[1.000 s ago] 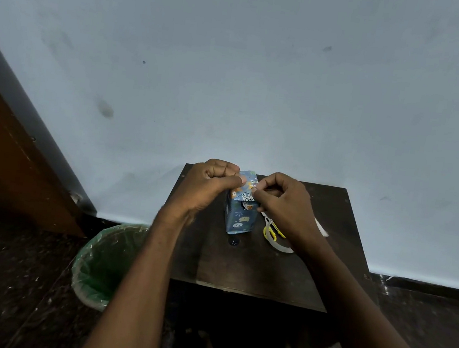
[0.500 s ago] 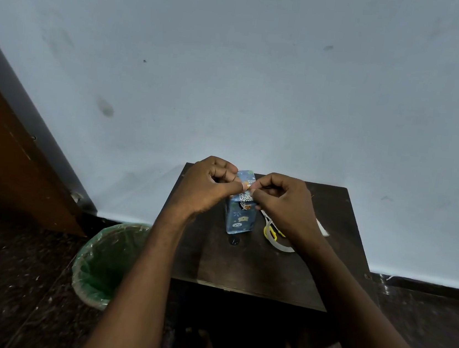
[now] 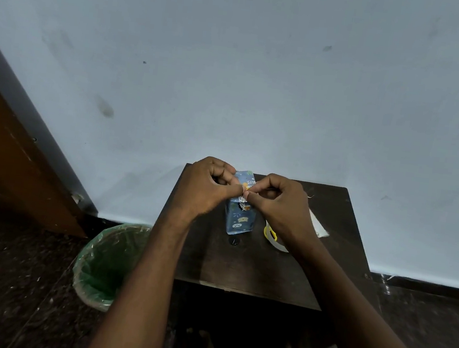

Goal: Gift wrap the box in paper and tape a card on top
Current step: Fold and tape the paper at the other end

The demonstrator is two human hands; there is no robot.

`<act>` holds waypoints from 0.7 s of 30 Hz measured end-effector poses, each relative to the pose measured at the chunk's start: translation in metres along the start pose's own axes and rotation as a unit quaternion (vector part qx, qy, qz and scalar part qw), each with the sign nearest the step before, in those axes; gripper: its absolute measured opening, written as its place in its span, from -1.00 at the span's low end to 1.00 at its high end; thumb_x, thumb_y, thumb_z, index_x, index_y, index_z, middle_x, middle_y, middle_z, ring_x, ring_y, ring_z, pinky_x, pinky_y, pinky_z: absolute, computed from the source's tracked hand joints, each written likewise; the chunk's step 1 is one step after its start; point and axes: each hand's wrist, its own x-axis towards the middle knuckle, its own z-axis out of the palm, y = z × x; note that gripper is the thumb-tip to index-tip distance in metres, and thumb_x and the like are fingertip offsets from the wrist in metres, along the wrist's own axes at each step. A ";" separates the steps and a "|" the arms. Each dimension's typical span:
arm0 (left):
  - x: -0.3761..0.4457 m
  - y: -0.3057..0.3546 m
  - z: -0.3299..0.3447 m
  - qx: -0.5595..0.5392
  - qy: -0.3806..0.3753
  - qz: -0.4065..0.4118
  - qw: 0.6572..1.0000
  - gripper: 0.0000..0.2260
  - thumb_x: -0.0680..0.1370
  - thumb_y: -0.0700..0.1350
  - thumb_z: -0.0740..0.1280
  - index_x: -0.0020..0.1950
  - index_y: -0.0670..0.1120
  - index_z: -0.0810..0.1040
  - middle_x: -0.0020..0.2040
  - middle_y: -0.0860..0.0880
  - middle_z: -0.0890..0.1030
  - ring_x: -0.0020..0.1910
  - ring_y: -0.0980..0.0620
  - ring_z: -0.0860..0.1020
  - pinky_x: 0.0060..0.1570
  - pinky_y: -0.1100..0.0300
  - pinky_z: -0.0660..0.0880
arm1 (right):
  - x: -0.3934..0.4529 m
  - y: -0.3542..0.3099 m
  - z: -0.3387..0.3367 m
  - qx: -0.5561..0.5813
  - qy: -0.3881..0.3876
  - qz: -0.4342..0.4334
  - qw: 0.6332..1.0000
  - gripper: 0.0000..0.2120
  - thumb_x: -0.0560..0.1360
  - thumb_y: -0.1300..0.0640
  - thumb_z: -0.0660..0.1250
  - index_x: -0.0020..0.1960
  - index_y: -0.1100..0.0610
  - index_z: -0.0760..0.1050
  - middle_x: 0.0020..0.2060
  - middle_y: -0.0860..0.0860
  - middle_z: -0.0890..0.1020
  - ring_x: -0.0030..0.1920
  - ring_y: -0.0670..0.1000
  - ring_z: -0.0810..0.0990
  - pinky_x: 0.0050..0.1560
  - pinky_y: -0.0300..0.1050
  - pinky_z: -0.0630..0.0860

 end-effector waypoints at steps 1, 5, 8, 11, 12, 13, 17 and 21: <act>0.000 -0.001 0.001 -0.006 0.002 -0.008 1.000 -0.88 0.32 -0.05 0.64 -0.23 0.04 0.75 -0.09 0.15 0.71 -0.22 0.12 0.63 -0.13 0.14 0.57 | 0.000 0.000 0.000 0.004 -0.003 0.003 1.000 -0.89 0.41 0.17 0.60 -0.20 0.06 0.67 -0.29 -0.02 0.74 -0.18 0.00 0.76 -0.06 0.19 0.70; 0.003 -0.005 0.007 -0.045 0.047 -0.053 0.996 -0.56 0.38 -0.12 0.69 0.08 0.01 0.50 -0.05 0.03 0.64 -0.18 0.03 0.61 -0.08 0.09 0.58 | 0.006 0.001 -0.004 0.008 -0.033 0.036 0.999 -0.88 0.42 0.22 0.57 -0.16 0.08 0.63 -0.28 0.02 0.75 -0.19 0.02 0.76 0.00 0.20 0.70; 0.005 -0.007 0.012 -0.053 0.043 -0.082 0.994 -0.66 0.48 -0.15 0.61 0.10 -0.01 0.50 0.00 0.05 0.63 0.01 -0.07 0.67 0.11 -0.02 0.61 | 0.008 0.002 -0.010 0.017 -0.083 0.017 0.996 -0.77 0.43 0.26 0.51 0.03 0.04 0.60 -0.15 0.01 0.75 -0.12 0.02 0.75 0.01 0.11 0.70; 0.005 -0.009 0.014 -0.057 0.045 -0.077 0.994 -0.83 0.58 -0.17 0.49 0.10 -0.03 0.55 -0.04 0.06 0.63 0.01 -0.02 0.65 0.14 -0.03 0.62 | 0.003 0.009 -0.011 -0.070 -0.106 -0.060 0.990 -0.52 0.44 0.18 0.54 0.32 -0.10 0.58 0.17 -0.09 0.64 0.13 -0.12 0.65 0.17 -0.17 0.60; 0.005 -0.013 0.014 -0.065 0.046 -0.070 0.994 -0.88 0.62 -0.18 0.43 0.11 -0.03 0.56 -0.04 0.05 0.63 0.02 -0.04 0.65 0.15 -0.05 0.63 | 0.002 0.012 -0.010 -0.097 -0.106 -0.080 0.986 -0.46 0.43 0.12 0.57 0.37 -0.13 0.56 0.22 -0.10 0.61 0.18 -0.14 0.62 0.22 -0.17 0.58; 0.006 -0.015 0.013 -0.065 0.043 -0.061 0.995 -0.92 0.66 -0.19 0.38 0.14 -0.05 0.57 -0.04 0.03 0.62 0.02 -0.06 0.66 0.15 -0.05 0.64 | 0.001 0.015 -0.008 -0.114 -0.106 -0.091 0.984 -0.42 0.41 0.05 0.58 0.39 -0.16 0.53 0.24 -0.11 0.60 0.19 -0.13 0.61 0.24 -0.14 0.57; 0.006 -0.030 0.013 -0.002 -0.046 -0.050 0.998 -0.79 0.74 -0.21 0.24 0.34 -0.09 0.58 0.11 -0.04 0.70 0.09 -0.10 0.69 0.22 -0.14 0.62 | -0.001 0.021 0.002 -0.144 -0.073 -0.082 0.984 -0.36 0.38 -0.07 0.56 0.41 -0.18 0.43 0.16 -0.11 0.63 -0.04 -0.18 0.60 0.06 -0.10 0.59; 0.000 -0.033 0.016 0.023 -0.151 -0.061 0.986 -0.66 0.74 -0.17 0.27 0.52 0.04 0.47 0.27 -0.01 0.64 0.30 0.02 0.59 0.31 0.08 0.56 | 0.000 0.024 0.003 -0.083 -0.012 -0.064 0.994 -0.45 0.42 0.00 0.56 0.36 -0.12 0.47 0.09 -0.11 0.69 -0.11 -0.19 0.64 -0.04 -0.18 0.59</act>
